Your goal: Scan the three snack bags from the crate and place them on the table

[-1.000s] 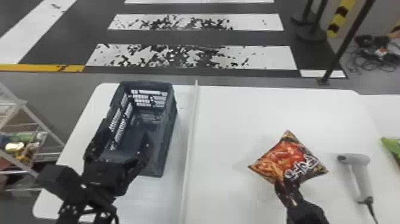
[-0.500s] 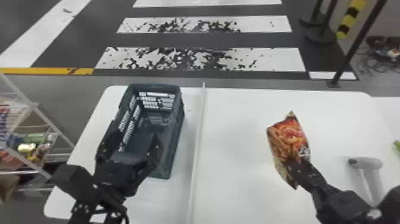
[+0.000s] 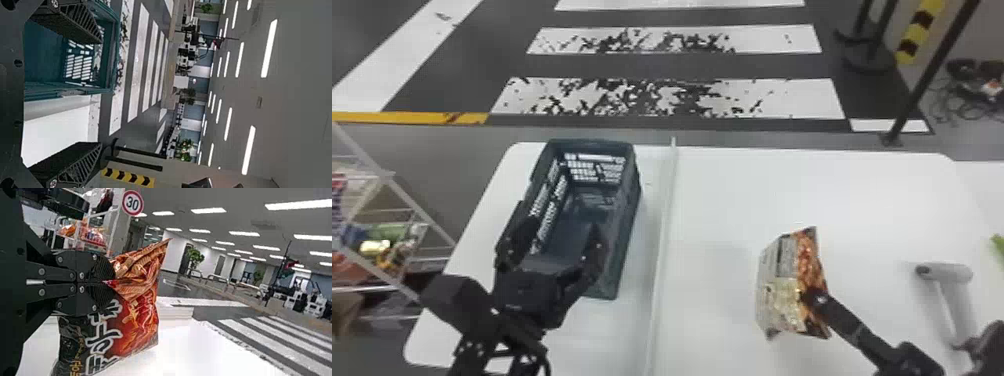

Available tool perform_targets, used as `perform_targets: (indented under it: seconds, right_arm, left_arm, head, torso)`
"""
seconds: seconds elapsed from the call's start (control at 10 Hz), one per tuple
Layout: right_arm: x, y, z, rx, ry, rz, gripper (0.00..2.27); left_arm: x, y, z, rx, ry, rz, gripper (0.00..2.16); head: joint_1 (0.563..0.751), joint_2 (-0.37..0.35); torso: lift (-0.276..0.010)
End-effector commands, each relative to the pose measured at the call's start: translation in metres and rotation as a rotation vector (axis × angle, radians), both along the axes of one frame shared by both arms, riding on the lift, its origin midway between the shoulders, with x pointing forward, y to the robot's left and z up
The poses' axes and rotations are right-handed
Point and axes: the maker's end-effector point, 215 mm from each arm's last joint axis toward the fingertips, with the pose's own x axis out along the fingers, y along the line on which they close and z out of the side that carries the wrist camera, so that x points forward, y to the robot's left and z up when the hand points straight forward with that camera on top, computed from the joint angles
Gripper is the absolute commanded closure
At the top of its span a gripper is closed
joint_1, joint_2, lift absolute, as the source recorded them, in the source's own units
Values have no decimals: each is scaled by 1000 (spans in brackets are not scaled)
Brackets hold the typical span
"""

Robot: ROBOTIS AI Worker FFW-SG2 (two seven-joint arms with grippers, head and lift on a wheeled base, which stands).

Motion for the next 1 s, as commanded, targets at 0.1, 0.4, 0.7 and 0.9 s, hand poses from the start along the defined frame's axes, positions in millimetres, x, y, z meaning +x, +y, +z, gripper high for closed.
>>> perform_targets:
  seconds: [0.1, 0.4, 0.7, 0.9]
  right_arm:
    - [13, -46, -37, -59, 40, -154, 2186]
    - [2, -98, -30, -328, -29, -324, 1021]
    - [-24, -116, -27, -426, 4, -383, 19]
    - [-36, -121, -50, -488, 86, -396, 43]
  left_arm:
    - [0, -3, -2, -2, 4, -5, 73]
    - [1, -3, -4, -2, 5, -3, 73]
    - [3, -8, -7, -8, 8, -10, 73]
    - [3, -8, -8, -8, 10, -11, 73]
  head:
    - [695, 69]
    - [695, -46]
    - [695, -106]
    - [695, -128]
  torso:
    - [-37]
    - [-37]
    - [-37]
    - [-37]
